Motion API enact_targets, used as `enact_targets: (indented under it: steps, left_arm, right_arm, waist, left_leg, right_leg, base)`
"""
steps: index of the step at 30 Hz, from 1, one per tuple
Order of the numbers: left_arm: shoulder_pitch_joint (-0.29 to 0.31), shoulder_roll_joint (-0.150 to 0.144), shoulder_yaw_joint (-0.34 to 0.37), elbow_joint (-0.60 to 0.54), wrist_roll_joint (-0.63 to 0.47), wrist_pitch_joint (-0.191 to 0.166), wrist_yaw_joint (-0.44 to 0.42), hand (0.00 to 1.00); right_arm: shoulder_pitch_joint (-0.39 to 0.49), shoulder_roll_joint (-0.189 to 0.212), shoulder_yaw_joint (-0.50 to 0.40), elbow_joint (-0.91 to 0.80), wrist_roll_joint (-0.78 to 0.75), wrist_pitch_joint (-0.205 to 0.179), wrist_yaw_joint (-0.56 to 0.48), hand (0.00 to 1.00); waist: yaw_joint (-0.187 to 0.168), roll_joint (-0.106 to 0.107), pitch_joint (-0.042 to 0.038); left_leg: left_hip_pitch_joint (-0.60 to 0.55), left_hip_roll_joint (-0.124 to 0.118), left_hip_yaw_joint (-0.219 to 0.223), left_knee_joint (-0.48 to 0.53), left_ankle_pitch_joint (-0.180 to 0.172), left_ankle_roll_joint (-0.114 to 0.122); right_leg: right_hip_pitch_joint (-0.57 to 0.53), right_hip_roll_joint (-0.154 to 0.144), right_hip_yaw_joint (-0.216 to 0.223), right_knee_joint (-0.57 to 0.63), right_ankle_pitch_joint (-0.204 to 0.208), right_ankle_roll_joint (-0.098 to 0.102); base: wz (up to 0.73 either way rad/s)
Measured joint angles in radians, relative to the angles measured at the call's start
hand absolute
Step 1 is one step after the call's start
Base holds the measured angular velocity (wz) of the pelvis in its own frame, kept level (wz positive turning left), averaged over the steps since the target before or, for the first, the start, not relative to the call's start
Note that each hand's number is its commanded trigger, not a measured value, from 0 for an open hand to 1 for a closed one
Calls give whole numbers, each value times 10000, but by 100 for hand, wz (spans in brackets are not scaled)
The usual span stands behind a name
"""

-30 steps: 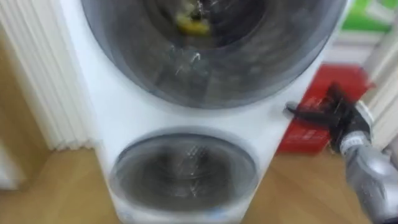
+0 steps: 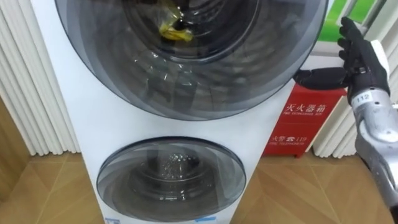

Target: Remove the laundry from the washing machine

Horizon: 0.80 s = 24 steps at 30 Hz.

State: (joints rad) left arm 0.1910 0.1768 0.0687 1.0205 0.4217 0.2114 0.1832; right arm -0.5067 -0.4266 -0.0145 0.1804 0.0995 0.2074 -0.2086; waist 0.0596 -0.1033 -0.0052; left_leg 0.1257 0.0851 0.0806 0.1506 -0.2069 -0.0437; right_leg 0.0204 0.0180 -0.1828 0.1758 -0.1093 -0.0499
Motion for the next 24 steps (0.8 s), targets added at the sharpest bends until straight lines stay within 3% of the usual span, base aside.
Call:
enact_targets:
  steps: [3,10,18,24]
  left_arm:
    - [-33,23,-296,0,-188,-27,31,0]
    - [57,52,-449,-118,-184,-148,59,0]
    - [33,88,-541,-126,-245,-312,134,0]
    - [34,137,-522,-196,-388,-468,328,0]
  right_arm:
    - [37,-4,235,-203,-390,18,1,0]
    - [1037,-10,264,-1857,-1278,94,32,0]
    - [1125,-12,314,-2181,-1477,125,172,0]
    - [2129,-68,271,-3468,-1494,125,581,0]
  waist:
    - [-53,1,1]
    - [-61,68,3]
    - [-9,133,-26]
    - [-20,224,-83]
  left_leg:
    - [69,9,32,0,0,0]
    - [76,9,85,1,-5,-5]
    - [83,17,165,-22,-6,-7]
    - [107,32,273,-36,-5,-7]
  right_leg:
    - [6,9,46,85,-1,-1]
    - [-24,22,91,102,-17,-25]
    - [-120,36,178,228,-8,-40]
    - [-160,28,280,253,-13,-50]
  base:
    - [-6]
    - [-2]
    - [-3]
    - [-5]
